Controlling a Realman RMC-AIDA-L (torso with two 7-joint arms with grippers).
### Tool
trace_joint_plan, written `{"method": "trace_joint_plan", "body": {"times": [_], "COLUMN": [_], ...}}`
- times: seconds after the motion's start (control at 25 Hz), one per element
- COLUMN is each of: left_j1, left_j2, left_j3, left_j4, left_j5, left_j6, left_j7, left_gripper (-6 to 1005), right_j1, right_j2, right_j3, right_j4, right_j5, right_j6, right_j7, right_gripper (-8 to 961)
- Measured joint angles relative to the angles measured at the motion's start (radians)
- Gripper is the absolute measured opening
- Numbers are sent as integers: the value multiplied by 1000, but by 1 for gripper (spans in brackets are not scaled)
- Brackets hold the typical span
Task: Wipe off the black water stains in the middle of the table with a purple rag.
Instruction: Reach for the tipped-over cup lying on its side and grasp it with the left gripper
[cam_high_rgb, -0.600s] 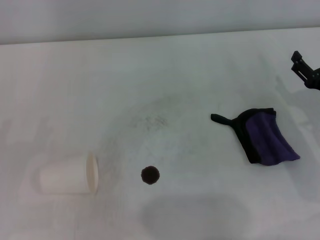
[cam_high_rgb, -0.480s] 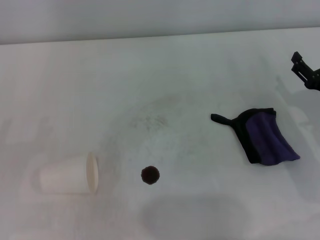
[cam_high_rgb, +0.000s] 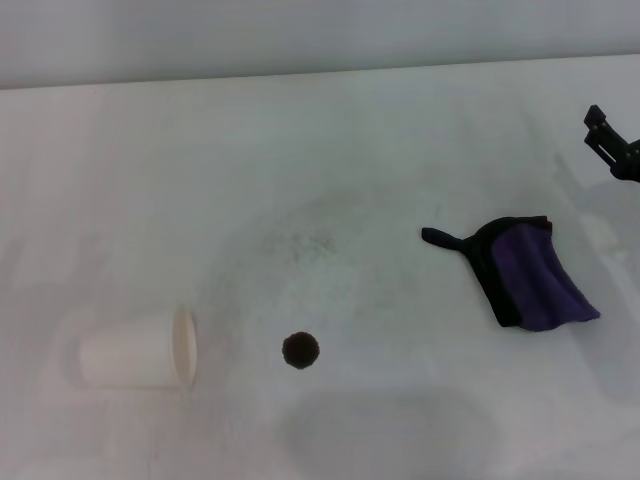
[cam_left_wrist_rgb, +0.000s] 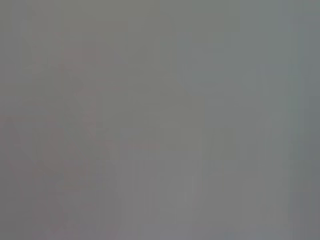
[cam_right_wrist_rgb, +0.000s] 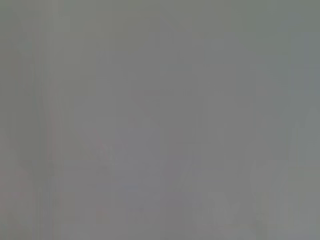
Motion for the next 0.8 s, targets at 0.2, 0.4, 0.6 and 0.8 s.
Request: {"method": "trace_joint_plan", "body": {"times": [0.2, 0.4, 0.6, 0.8], "left_j1": [-3, -6, -15, -26], "left_j2": [0, 2, 1, 2], "left_j3": [0, 0, 1, 2], "left_j4": [-1, -1, -1, 2], "left_j5": [2, 2, 11, 54], "left_j6": [6, 11, 28, 32], "left_j7": [0, 1, 1, -5], "left_gripper": [876, 876, 876, 875], "right_j1": [4, 9, 9, 9], "right_j2": [0, 0, 0, 0], "right_j3": [-1, -1, -1, -1], "right_j4": [5, 1, 3, 3], "right_j5": [1, 1, 1, 1], "right_j6": [3, -2, -2, -2], "right_j7": [0, 0, 0, 0], "right_gripper": [875, 875, 875, 875]}}
